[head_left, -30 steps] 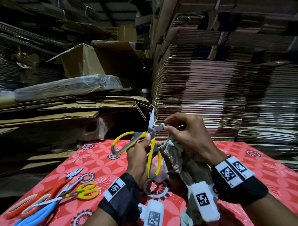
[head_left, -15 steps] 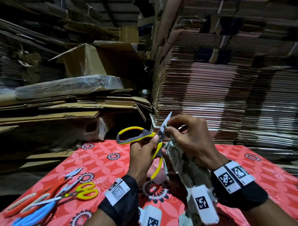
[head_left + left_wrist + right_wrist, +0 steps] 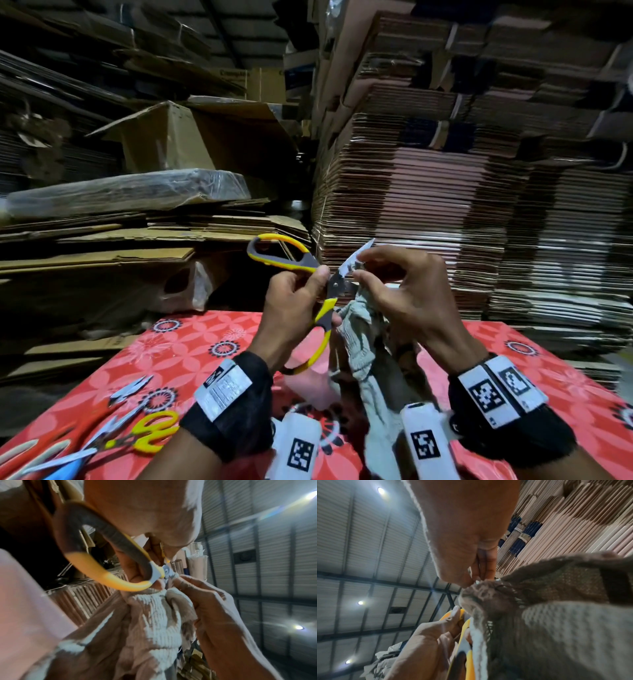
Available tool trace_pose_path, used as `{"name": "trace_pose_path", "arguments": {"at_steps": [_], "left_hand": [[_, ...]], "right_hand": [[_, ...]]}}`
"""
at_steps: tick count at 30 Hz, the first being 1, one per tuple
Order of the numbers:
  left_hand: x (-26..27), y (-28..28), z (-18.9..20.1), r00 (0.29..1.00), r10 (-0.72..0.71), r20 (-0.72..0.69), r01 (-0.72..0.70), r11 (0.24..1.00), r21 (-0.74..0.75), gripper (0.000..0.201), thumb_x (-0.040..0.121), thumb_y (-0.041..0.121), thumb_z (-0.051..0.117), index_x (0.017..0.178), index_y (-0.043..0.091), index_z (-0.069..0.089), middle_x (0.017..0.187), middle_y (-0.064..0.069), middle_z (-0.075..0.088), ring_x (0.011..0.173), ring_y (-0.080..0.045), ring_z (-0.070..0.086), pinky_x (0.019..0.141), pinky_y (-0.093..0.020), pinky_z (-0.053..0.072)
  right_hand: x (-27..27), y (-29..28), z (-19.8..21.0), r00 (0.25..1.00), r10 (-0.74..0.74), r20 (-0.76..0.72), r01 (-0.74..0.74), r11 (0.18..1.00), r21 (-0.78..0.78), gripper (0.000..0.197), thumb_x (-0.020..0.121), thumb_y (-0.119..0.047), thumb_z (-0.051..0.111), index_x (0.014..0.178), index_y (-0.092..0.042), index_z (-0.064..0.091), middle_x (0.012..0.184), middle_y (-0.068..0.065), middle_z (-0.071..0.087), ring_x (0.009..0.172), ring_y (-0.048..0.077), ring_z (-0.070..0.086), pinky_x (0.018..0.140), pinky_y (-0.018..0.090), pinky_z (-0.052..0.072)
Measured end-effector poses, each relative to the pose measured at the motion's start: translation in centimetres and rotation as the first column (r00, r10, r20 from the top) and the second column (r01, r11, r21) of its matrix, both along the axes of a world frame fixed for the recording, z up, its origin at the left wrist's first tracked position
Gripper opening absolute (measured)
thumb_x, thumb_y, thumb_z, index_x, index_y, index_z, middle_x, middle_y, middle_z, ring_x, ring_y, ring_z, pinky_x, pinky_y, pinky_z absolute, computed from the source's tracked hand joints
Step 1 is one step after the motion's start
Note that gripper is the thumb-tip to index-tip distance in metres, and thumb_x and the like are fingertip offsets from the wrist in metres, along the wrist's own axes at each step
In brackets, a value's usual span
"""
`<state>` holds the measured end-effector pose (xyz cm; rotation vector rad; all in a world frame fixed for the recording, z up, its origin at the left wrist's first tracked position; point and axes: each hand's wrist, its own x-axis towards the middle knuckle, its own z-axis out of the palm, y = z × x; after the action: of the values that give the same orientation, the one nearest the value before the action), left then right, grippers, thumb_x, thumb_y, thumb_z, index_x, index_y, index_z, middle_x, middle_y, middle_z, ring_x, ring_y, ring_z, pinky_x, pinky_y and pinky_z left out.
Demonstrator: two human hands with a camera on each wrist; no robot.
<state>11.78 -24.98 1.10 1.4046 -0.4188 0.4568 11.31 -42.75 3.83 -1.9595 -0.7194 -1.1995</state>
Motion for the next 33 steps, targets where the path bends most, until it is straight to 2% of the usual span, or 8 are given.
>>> {"name": "trace_pose_path", "arguments": {"at_steps": [3, 6, 10, 15, 18, 23, 28, 33], "left_hand": [[-0.1, 0.3, 0.7, 1.000, 0.016, 0.014, -0.017, 0.998, 0.061, 0.028, 0.105, 0.017, 0.061, 0.091, -0.005, 0.071, 0.068, 0.001, 0.076, 0.051, -0.011, 0.069, 0.046, -0.020, 0.052], [0.3, 0.8, 0.2, 0.999, 0.035, 0.026, -0.038, 0.994, 0.103, 0.028, 0.103, 0.021, 0.064, 0.089, -0.001, 0.075, 0.077, -0.005, 0.079, 0.062, -0.013, 0.073, 0.052, -0.024, 0.055], [0.3, 1.1, 0.0, 0.997, 0.066, 0.045, -0.073, 0.980, 0.185, 0.036, 0.102, 0.019, 0.065, 0.066, 0.014, 0.069, 0.053, 0.013, 0.065, 0.049, 0.006, 0.055, 0.051, -0.013, 0.042], [1.7, 0.9, 1.2, 1.000, -0.005, 0.029, 0.000, 0.987, 0.164, 0.047, 0.097, 0.040, 0.069, 0.062, 0.009, 0.068, 0.063, -0.010, 0.064, 0.058, -0.021, 0.057, 0.060, -0.035, 0.044], [2.2, 0.4, 1.6, 0.999, -0.012, 0.051, 0.002, 0.982, 0.187, 0.046, 0.099, 0.039, 0.067, 0.061, 0.014, 0.067, 0.060, -0.007, 0.064, 0.054, -0.022, 0.061, 0.059, -0.037, 0.045], [2.3, 0.3, 1.5, 0.996, 0.026, 0.083, -0.046, 0.970, 0.237, 0.045, 0.103, 0.030, 0.064, 0.062, 0.012, 0.060, 0.053, 0.004, 0.059, 0.048, -0.009, 0.053, 0.051, -0.025, 0.041], [2.3, 0.7, 1.2, 0.992, 0.029, 0.120, -0.060, 0.963, 0.262, 0.046, 0.102, 0.035, 0.064, 0.064, 0.011, 0.061, 0.057, 0.000, 0.059, 0.051, -0.013, 0.053, 0.055, -0.031, 0.042], [2.4, 1.3, 1.0, 0.992, 0.019, 0.121, -0.050, 0.965, 0.257, 0.049, 0.092, 0.049, 0.064, 0.067, 0.007, 0.059, 0.063, -0.025, 0.062, 0.050, -0.041, 0.062, 0.053, -0.042, 0.045]], "right_hand": [[-0.3, 0.0, 0.1, 1.000, 0.021, -0.008, -0.021, 1.000, -0.007, 0.019, 0.081, -0.013, 0.087, 0.097, -0.019, 0.081, 0.085, -0.012, 0.078, 0.076, -0.005, 0.073, 0.072, 0.010, 0.055], [-0.6, 0.5, 0.0, 0.998, 0.058, -0.023, -0.059, 0.997, -0.040, 0.014, 0.080, -0.011, 0.087, 0.092, -0.016, 0.082, 0.083, -0.012, 0.078, 0.074, -0.003, 0.073, 0.070, 0.016, 0.058], [-0.6, 1.2, -0.4, 0.997, 0.062, -0.050, -0.067, 0.992, -0.105, 0.012, 0.078, -0.012, 0.087, 0.089, -0.017, 0.084, 0.080, -0.011, 0.077, 0.071, 0.000, 0.073, 0.067, 0.024, 0.061], [-0.4, 0.8, 0.2, 1.000, -0.012, 0.009, 0.013, 0.994, -0.111, 0.012, 0.078, -0.017, 0.089, 0.088, -0.021, 0.084, 0.080, -0.010, 0.075, 0.070, 0.002, 0.071, 0.066, 0.028, 0.060], [-0.1, 0.3, 0.4, 1.000, -0.022, 0.022, 0.024, 0.997, -0.078, 0.013, 0.077, -0.016, 0.091, 0.088, -0.020, 0.084, 0.080, -0.009, 0.075, 0.070, 0.003, 0.071, 0.065, 0.030, 0.061], [0.8, 0.0, -0.1, 0.997, -0.054, 0.047, 0.056, 0.997, -0.054, 0.014, 0.076, -0.015, 0.091, 0.086, -0.019, 0.083, 0.077, -0.007, 0.073, 0.067, 0.006, 0.069, 0.061, 0.033, 0.059], [1.0, 0.3, -0.7, 0.996, -0.070, 0.059, 0.073, 0.996, -0.042, 0.014, 0.077, -0.009, 0.089, 0.087, -0.017, 0.083, 0.077, -0.006, 0.072, 0.066, 0.006, 0.068, 0.060, 0.031, 0.058], [1.2, 0.2, -0.9, 0.996, -0.075, 0.046, 0.073, 0.997, 0.030, 0.014, 0.079, -0.006, 0.087, 0.086, -0.016, 0.082, 0.078, -0.005, 0.072, 0.068, 0.005, 0.069, 0.061, 0.028, 0.058]]}}
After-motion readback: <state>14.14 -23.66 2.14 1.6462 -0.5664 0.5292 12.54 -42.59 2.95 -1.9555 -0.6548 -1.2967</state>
